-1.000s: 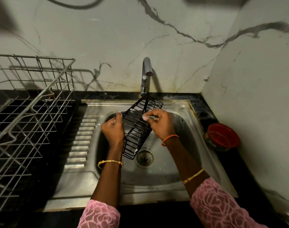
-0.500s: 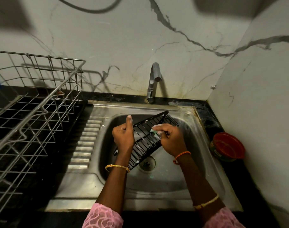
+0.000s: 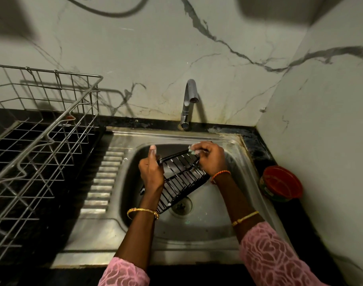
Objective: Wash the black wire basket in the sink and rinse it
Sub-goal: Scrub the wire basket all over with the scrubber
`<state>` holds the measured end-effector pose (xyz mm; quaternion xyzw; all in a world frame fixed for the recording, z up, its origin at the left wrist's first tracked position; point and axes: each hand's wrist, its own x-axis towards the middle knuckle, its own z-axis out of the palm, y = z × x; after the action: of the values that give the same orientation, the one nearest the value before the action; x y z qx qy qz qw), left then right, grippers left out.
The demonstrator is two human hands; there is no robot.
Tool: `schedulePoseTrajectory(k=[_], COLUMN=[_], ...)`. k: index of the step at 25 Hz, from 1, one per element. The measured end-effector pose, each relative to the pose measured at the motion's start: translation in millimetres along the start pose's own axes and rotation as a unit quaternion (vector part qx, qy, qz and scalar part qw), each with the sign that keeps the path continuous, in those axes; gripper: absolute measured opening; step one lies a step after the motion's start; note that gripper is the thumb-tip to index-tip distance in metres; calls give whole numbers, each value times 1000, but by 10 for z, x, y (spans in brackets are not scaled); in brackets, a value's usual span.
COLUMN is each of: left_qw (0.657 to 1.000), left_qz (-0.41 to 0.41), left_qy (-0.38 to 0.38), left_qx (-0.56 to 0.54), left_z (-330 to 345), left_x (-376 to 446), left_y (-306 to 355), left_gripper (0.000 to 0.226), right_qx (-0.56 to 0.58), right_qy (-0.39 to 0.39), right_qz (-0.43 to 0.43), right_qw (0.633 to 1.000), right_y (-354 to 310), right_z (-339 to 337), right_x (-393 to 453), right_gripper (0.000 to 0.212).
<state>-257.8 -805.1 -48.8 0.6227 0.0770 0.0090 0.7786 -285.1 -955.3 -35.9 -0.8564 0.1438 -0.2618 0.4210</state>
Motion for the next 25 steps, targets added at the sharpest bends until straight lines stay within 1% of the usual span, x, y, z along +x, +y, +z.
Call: schedulePoseTrajectory(k=[1, 2, 5, 6, 7, 9, 11, 12, 14, 15, 16, 18, 20, 22, 25], left_qw=[1000, 1000, 1000, 1000, 1000, 1000, 1000, 1000, 999, 997, 996, 993, 993, 995, 996], left_qz=[-9, -11, 12, 17, 15, 3, 6, 17, 48, 66, 83, 101, 99, 90, 75], left_qy=[2, 4, -2, -5, -4, 8, 2, -6, -20, -26, -28, -33, -34, -17, -1], left_qx=[-3, -6, -6, -4, -5, -10, -21, -20, 4, 22, 33, 47, 48, 44, 39], left_z=[15, 24, 21, 14, 13, 16, 13, 12, 4, 0, 1, -2, -11, -31, -57], left_x=[-14, -26, -39, -48, -60, -78, -49, -22, 22, 26, 26, 22, 22, 48, 112], left_y=[12, 19, 1, 5, 20, 41, 21, -4, -64, -91, -104, -114, -128, -148, -171], left_gripper=[28, 29, 43, 45, 45, 40, 38, 39, 43, 47, 49, 51, 52, 53, 52], right_qx=[6, 17, 41, 38, 30, 6, -15, -18, -11, 0, 11, 19, 17, 11, -7], right_qy=[1, -9, -78, -91, -91, -54, -3, 11, 3, -12, -31, -59, -60, -61, -59], right_qz=[13, 8, -58, -76, -84, -62, -8, 22, 62, 67, 64, 30, -5, -27, -23], right_qw=[1000, 1000, 994, 992, 992, 997, 1000, 1000, 998, 998, 997, 998, 998, 998, 998], right_y=[10, -26, -193, -201, -185, -77, 70, 136, 203, 197, 178, 161, 203, 305, 454], right_z=[-5, 12, 132, 160, 162, 99, 11, -24, -38, -27, 3, 61, 60, -14, -152], right_x=[22, 4, -212, -256, -247, -109, 68, 137, 178, 148, 93, -56, -183, -299, -508], right_gripper=[26, 25, 31, 32, 33, 32, 30, 29, 26, 24, 23, 24, 24, 25, 22])
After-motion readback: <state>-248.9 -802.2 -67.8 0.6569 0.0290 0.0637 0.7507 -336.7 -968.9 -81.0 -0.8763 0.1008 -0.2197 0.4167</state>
